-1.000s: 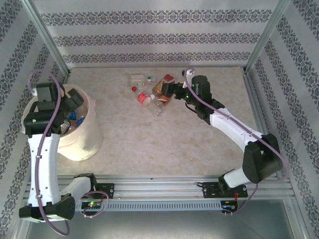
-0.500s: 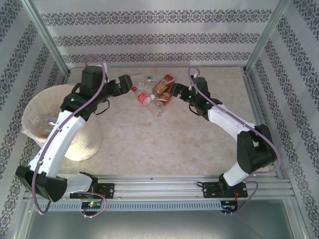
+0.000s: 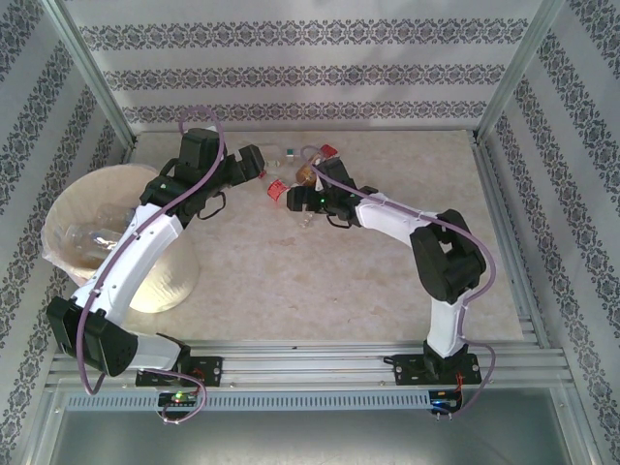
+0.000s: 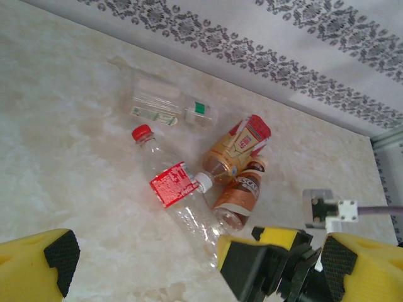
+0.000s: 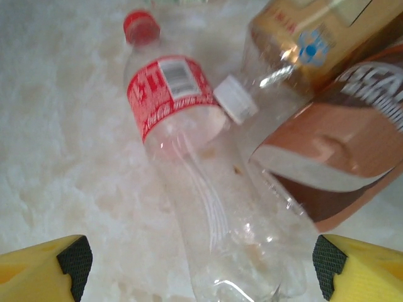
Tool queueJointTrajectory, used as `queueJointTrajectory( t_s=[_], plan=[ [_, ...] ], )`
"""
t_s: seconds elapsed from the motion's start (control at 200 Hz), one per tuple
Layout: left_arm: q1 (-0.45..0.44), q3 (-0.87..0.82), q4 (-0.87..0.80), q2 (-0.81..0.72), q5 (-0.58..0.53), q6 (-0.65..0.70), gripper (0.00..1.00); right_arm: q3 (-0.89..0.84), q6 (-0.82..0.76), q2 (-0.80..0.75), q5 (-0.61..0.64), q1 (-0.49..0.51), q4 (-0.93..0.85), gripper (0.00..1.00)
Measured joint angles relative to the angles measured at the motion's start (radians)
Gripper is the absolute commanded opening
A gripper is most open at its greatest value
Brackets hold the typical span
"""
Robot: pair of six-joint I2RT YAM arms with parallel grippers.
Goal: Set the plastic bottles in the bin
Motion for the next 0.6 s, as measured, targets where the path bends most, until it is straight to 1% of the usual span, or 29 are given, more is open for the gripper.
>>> queueJointTrajectory(
  t_s=[0.13, 0.305, 0.415, 0.505, 0.6],
  plan=[
    [0.0, 0.0, -0.007, 0.0, -0.034, -0.013, 1.0, 0.024, -0.065, 0.039, 0.001, 0.019, -0.048, 0.91],
    [0.0, 0.0, -0.016, 0.013, -0.042, -0.029, 1.0, 0.078, -0.144, 0.099, 0.039, 0.053, -0.101, 0.88],
    [0.0, 0.0, -0.026, 0.026, -0.046, -0.035, 1.0, 0.12, -0.183, 0.145, 0.069, 0.079, -0.127, 0.83],
    [0.0, 0.0, -0.029, 0.031, -0.053, -0.038, 1.0, 0.149, -0.208, 0.183, 0.108, 0.1, -0.142, 0.81],
    [0.0, 0.0, -0.031, 0.034, -0.057, -0.044, 1.0, 0.163, -0.219, 0.216, 0.149, 0.116, -0.153, 0.7]
  ],
)
